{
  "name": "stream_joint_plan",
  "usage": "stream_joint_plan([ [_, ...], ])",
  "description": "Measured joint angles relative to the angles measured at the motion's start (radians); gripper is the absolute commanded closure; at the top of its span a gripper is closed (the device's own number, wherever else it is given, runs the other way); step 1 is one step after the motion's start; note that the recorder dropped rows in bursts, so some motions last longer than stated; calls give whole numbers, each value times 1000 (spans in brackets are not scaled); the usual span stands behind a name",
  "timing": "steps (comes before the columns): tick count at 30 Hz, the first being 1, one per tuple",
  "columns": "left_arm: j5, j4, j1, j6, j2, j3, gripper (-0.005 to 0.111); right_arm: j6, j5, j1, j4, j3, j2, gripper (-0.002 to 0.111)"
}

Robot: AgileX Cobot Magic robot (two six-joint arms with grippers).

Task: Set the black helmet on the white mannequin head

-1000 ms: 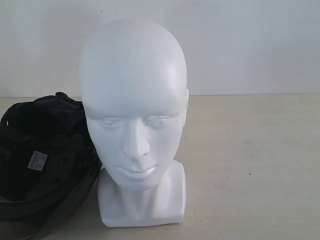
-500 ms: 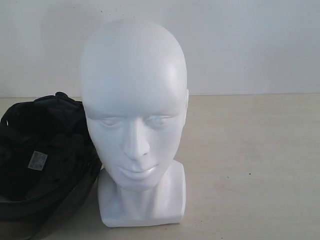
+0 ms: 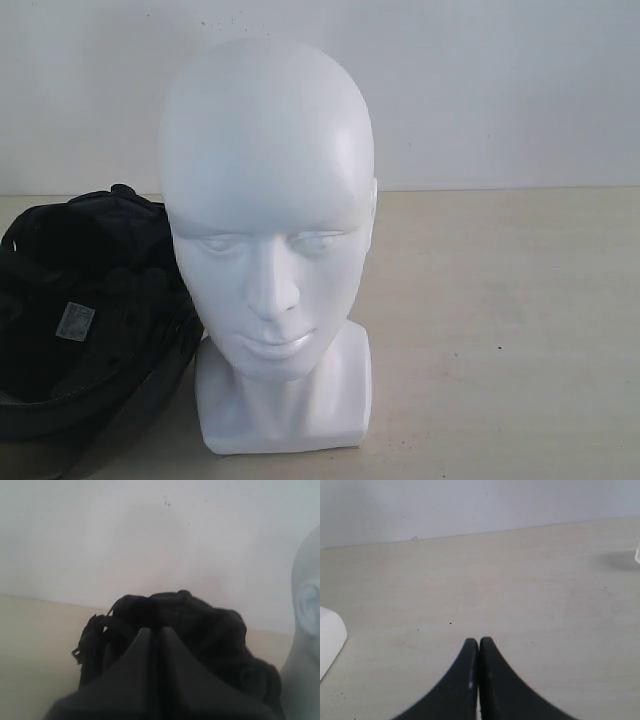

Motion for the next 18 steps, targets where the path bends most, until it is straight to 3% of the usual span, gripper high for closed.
stream_joint_plan([
  [3, 58, -33, 0, 112, 0, 0, 102, 0, 0, 0, 0, 0, 0, 108],
  [9, 114, -53, 0, 74, 0, -27, 102, 0, 0, 0, 0, 0, 0, 108],
  [12, 206, -54, 0, 21, -2, -143, 102, 0, 0, 0, 0, 0, 0, 108],
  [18, 552, -63, 0, -110, -4, -413, 102, 0, 0, 0, 0, 0, 0, 108],
])
